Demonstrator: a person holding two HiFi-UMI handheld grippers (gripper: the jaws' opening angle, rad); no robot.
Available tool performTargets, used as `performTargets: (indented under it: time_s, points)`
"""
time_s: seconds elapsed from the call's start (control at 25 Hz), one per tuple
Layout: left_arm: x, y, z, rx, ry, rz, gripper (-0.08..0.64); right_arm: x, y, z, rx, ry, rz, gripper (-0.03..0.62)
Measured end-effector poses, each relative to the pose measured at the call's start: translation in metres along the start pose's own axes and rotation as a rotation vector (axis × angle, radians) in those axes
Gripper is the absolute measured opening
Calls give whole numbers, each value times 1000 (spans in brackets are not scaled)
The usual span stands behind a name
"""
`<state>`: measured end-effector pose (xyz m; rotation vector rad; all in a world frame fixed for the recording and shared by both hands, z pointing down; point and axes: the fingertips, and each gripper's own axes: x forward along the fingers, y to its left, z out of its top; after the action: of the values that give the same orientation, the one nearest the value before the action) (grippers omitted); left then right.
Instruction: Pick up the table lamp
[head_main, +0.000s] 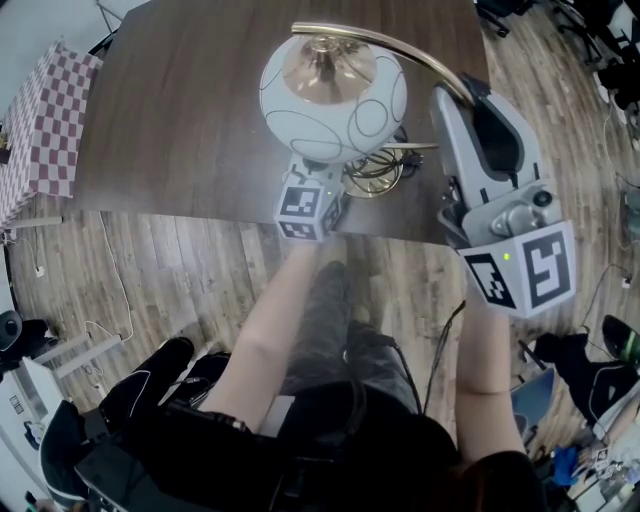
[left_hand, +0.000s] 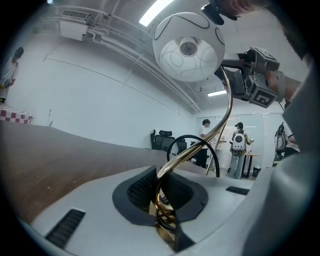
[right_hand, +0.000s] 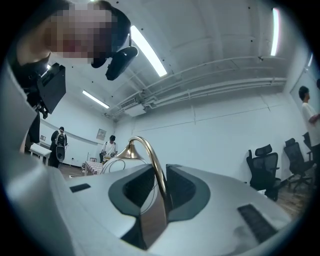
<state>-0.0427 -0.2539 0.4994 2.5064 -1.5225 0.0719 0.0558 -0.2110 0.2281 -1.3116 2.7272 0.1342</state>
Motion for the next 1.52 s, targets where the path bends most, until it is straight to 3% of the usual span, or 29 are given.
performTargets:
  time_s: [0.84,1.52]
  points:
    - [6,-6,5,-2,-1,-35,15,8,6,2,-89,11,40,8]
    - [7,-4,10,20,-5,-8,6,4,13,10,-25,-69,97,5]
